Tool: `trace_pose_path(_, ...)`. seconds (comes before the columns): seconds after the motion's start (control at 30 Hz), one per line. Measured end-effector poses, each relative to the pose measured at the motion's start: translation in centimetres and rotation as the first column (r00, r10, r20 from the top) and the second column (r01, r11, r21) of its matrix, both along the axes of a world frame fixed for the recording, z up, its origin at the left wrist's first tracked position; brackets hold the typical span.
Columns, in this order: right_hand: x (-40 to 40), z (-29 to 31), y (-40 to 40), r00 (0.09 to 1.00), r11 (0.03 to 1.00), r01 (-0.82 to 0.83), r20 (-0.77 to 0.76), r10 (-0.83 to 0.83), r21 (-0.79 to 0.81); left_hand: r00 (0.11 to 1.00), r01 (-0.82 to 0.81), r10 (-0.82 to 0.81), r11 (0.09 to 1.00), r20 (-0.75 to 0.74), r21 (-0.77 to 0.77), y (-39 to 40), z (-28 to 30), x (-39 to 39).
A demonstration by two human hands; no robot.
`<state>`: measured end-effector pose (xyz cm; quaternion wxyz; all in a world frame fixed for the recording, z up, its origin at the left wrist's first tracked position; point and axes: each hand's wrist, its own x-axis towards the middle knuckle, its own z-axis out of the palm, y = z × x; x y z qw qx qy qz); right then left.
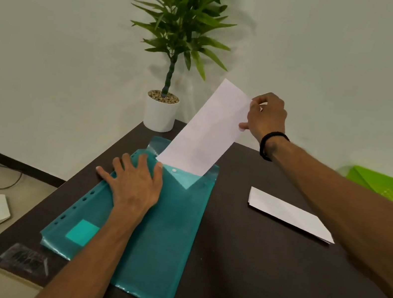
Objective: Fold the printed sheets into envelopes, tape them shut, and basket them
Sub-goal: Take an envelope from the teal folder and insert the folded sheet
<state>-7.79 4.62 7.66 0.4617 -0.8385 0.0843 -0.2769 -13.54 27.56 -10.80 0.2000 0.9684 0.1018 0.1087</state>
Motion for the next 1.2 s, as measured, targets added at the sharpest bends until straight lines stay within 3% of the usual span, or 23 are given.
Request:
trace_pose_path(0.17,-3.0,2.1,-4.3,0.994,0.99,0.083,0.084,-0.074,-0.113,1.0,0.0,0.0,1.0,0.024,0.002,0.3,-0.1,0.1)
trace_pose_path(0.33,-7.9,5.2,-9.3,0.987,0.991,0.089,0.14,-0.074,-0.103,0.946,0.109,-0.101,0.994,0.309,-0.006,-0.2,0.2,-0.9)
trace_pose_path(0.47,-12.7,6.3,-12.9,0.983,0.961,0.098,0.178,-0.052,-0.258,0.882,0.148,-0.115,0.988,0.458,-0.036,-0.2,1.6,-1.9)
trace_pose_path(0.57,-15.8,6.5,-15.0,0.977,0.899,0.123,0.209,-0.035,-0.421,0.814,0.309,-0.219,0.948,0.538,-0.08,-1.9,3.8,-3.7)
trace_pose_path(0.67,-18.4,6.0,-15.8,0.982,0.861,0.106,0.186,-0.014,-0.497,0.739,0.584,-0.443,0.796,0.507,-0.156,-6.5,7.3,-7.1)
trace_pose_path(0.73,-19.7,5.3,-15.2,0.99,0.867,0.07,0.14,0.0,-0.494,0.704,0.71,-0.604,0.587,0.373,-0.39,-10.5,9.7,-9.5)
trace_pose_path(0.83,-20.9,4.2,-13.0,0.997,0.915,-0.002,0.065,0.03,-0.403,0.599,0.57,-0.776,0.241,0.197,-0.785,-16.2,12.4,-12.5)
trace_pose_path(0.93,-21.4,3.4,-11.0,0.994,0.963,-0.103,0.004,0.107,-0.251,0.523,0.464,-0.808,0.002,0.271,-0.886,-19.9,13.5,-14.3)
trace_pose_path(1.1,-21.1,3.1,-11.3,0.956,0.95,-0.295,0.036,0.292,0.106,0.705,0.303,-0.618,-0.184,0.349,-0.935,-21.6,13.1,-12.8)
trace_pose_path(1.2,-18.9,2.2,-14.1,0.979,0.978,-0.176,0.126,0.162,0.11,0.747,0.221,-0.608,-0.154,0.269,-0.963,-21.6,11.4,-10.7)
